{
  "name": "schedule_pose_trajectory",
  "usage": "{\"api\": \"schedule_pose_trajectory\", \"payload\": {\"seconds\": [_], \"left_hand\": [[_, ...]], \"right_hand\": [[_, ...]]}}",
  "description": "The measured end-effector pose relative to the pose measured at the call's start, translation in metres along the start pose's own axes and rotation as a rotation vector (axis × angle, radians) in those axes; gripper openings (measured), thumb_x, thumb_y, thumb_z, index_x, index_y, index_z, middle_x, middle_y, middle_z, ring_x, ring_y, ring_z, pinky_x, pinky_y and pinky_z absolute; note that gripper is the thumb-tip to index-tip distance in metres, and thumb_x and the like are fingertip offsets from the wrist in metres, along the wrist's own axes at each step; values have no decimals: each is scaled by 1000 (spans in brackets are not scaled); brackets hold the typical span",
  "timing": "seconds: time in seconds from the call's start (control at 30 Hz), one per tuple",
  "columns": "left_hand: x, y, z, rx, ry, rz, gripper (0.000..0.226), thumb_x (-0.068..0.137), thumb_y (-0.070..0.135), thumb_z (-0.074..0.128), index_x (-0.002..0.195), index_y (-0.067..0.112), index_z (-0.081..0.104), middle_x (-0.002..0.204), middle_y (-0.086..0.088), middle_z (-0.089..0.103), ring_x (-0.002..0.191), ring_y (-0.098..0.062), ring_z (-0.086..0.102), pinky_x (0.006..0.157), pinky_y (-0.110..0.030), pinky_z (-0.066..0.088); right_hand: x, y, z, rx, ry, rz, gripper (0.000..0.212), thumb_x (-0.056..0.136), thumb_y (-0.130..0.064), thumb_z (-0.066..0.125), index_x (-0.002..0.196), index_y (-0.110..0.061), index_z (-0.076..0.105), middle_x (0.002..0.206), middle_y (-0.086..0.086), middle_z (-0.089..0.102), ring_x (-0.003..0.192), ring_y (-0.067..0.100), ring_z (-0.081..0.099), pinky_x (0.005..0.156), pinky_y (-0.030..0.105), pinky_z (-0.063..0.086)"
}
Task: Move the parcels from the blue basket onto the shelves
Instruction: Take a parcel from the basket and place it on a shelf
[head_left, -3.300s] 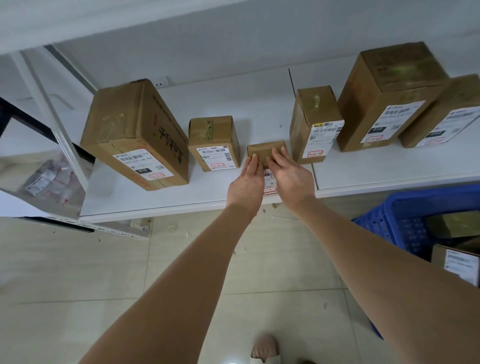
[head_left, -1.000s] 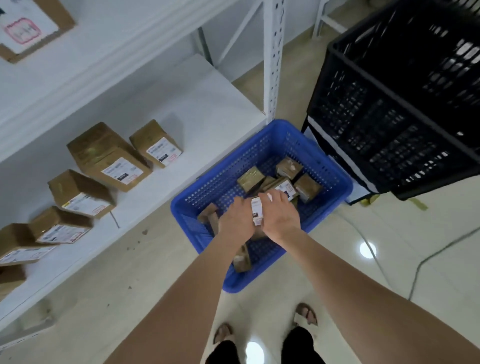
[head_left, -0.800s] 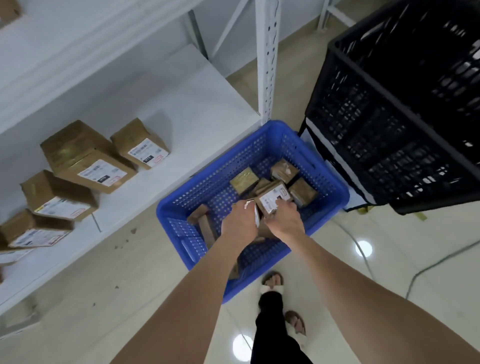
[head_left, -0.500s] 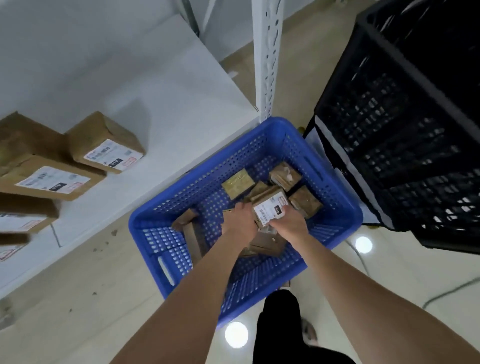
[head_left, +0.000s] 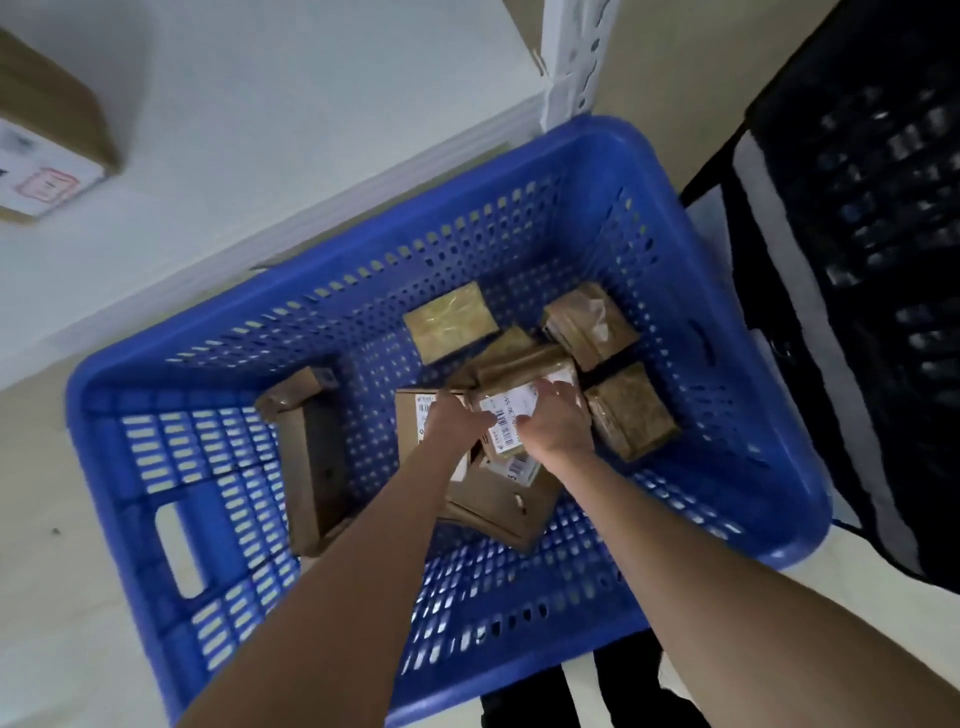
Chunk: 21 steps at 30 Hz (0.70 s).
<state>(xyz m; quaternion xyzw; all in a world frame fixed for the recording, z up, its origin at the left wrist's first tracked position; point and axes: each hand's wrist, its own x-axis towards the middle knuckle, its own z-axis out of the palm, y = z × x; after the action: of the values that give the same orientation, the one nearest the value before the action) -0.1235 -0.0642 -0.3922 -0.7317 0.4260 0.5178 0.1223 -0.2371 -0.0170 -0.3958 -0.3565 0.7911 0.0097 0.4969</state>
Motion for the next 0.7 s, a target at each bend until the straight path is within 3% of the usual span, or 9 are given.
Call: {"api": "schedule_pose_trajectory", "payload": {"seconds": [0.13,0.23,0.37,0.47,0.57,0.7], "left_hand": [[19,-6,11,-131,-36,-30,57,84,13,69,134,-1,44,129,-18,54,119,-34,52,89,-38,45],[27,-8,17,-219,-44,-50,44,80,9,72,120,-4,57,117,-25,61,109,-37,59,73,-33,42],[20,-7,11,-239,30,-16,34,82,16,72,111,0,63,110,-16,66,102,-30,62,88,-36,51],[-13,-1,-16,-209,88,57,36,89,18,64,122,8,52,116,-13,63,107,-31,61,86,-36,50],[-59,10,-66,-32,160,166,49,94,23,58,138,12,41,128,-9,57,118,-27,54,87,-30,41],[-126,28,-137,75,185,317,49,96,22,54,142,12,40,137,-8,53,124,-24,50,98,-28,37]], "right_hand": [[8,1,20,-149,49,-37,53,95,-21,54,144,-15,32,152,12,22,125,34,48,92,38,46],[5,-2,26,-210,87,-42,56,94,-19,53,145,-12,29,150,13,24,119,33,52,80,37,48],[-3,-5,17,-181,80,-52,47,94,-17,54,135,-7,34,140,13,36,111,33,57,71,37,44],[-21,-16,-2,-243,0,-148,42,94,-19,54,132,-13,37,131,12,46,113,32,55,76,38,47],[-56,-44,-24,-227,33,-213,58,92,-18,56,143,-17,29,142,10,37,128,30,41,92,39,46],[-112,-89,-69,-145,113,-253,82,87,-25,67,151,-15,16,151,11,26,137,29,33,108,37,35]]}}
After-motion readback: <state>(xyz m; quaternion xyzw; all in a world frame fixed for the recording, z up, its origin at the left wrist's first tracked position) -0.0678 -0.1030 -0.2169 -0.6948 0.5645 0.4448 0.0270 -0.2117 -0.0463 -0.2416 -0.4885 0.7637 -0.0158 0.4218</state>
